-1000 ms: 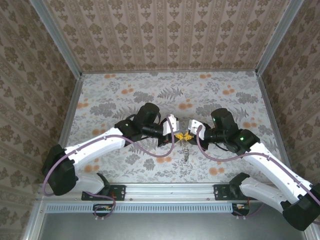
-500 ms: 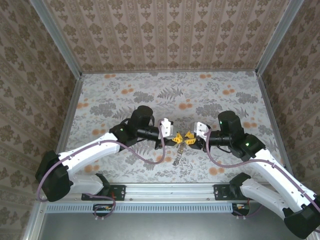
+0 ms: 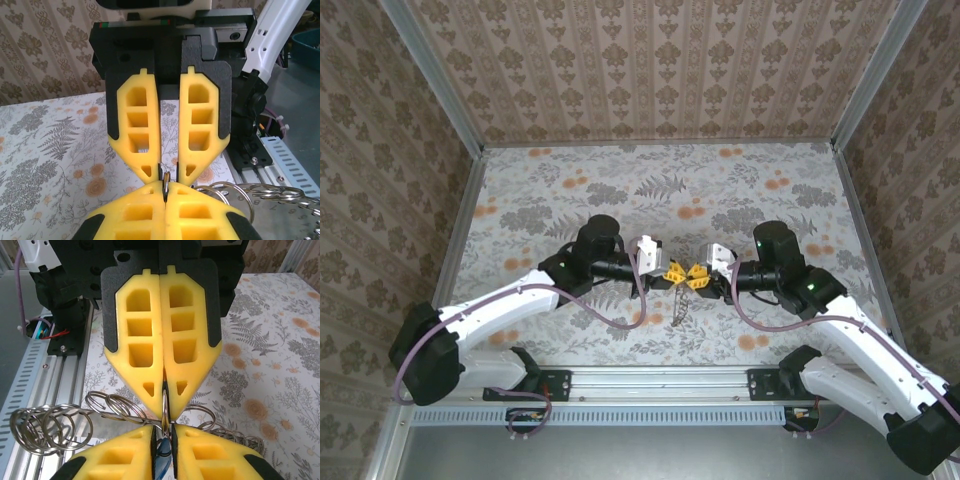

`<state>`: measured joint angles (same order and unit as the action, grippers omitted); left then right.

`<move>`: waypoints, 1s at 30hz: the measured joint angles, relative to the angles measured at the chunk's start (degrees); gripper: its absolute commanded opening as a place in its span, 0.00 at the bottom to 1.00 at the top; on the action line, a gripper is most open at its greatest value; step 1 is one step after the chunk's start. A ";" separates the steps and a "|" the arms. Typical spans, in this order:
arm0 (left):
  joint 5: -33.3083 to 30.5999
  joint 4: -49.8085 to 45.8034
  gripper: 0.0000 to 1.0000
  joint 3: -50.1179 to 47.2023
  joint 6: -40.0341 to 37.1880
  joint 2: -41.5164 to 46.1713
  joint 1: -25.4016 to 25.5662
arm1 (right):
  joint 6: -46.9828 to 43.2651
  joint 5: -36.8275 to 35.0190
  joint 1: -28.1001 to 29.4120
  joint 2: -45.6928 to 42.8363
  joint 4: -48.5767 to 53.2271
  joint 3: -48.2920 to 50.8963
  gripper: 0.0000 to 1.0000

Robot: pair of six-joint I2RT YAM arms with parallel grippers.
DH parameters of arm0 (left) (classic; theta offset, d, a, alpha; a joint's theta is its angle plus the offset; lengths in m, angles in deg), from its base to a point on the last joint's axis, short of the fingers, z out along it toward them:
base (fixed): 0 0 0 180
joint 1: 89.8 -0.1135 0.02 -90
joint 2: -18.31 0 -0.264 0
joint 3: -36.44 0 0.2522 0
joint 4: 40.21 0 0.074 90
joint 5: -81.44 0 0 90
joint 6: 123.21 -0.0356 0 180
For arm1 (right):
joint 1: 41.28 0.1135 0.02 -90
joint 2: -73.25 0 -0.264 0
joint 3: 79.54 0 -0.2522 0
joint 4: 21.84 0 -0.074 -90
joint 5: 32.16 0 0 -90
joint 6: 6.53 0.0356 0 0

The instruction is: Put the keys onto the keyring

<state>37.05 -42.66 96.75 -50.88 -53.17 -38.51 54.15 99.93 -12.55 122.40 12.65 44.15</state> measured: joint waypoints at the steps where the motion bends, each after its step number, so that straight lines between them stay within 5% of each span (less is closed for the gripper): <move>1: -0.26 0.68 0.00 -0.26 0.48 0.00 0.00 | 0.26 0.00 0.00 0.04 -0.50 0.22 0.23; 11: -2.23 5.73 0.00 -2.58 4.66 -0.15 0.07 | 3.41 -0.04 -0.26 1.22 -6.49 2.95 0.24; 16: -3.87 8.59 0.00 -2.78 6.21 -1.84 0.70 | 5.01 -0.70 -0.63 2.36 -8.24 4.20 0.00; 27: -4.90 5.51 0.02 -2.97 4.74 -0.13 0.42 | 2.64 -0.90 -0.66 2.36 -5.64 3.06 0.00; 30: -4.72 4.37 0.16 -2.95 3.65 1.53 -0.09 | 1.92 -0.87 -0.35 2.36 -5.09 1.62 0.00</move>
<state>32.33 -38.28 93.80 -47.23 -51.64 -38.60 56.07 99.05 -12.90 124.76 7.56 45.77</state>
